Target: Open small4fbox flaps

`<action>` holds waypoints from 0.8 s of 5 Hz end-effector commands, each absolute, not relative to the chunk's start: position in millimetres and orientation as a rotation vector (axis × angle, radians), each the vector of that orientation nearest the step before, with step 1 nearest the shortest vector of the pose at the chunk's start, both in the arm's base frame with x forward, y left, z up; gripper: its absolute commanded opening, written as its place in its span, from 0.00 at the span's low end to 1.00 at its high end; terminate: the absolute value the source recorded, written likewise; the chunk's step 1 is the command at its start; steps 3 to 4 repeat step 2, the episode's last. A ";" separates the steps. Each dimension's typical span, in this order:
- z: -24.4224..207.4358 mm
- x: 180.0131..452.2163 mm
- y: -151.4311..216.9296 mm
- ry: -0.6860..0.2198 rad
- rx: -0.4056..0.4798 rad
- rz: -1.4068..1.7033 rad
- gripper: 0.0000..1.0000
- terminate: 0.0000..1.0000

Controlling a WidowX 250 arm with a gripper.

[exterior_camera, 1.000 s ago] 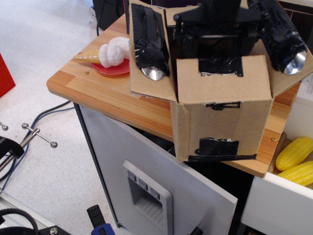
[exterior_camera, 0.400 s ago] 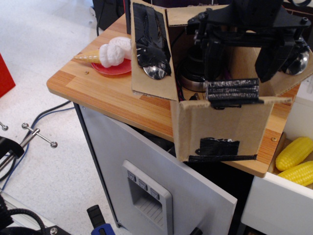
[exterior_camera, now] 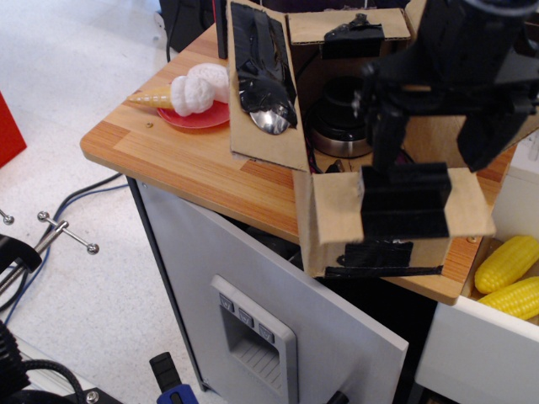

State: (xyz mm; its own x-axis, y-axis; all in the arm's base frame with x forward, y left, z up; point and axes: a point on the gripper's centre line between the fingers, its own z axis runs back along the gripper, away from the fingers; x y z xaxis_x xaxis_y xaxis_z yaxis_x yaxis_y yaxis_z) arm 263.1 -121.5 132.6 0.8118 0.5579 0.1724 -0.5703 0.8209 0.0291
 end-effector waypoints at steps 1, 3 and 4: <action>126.6 267.8 -129.8 -0.260 0.008 0.613 1.00 0.00; 126.0 269.2 -128.5 -0.245 -0.002 0.617 1.00 1.00; 126.0 269.2 -128.5 -0.245 -0.002 0.617 1.00 1.00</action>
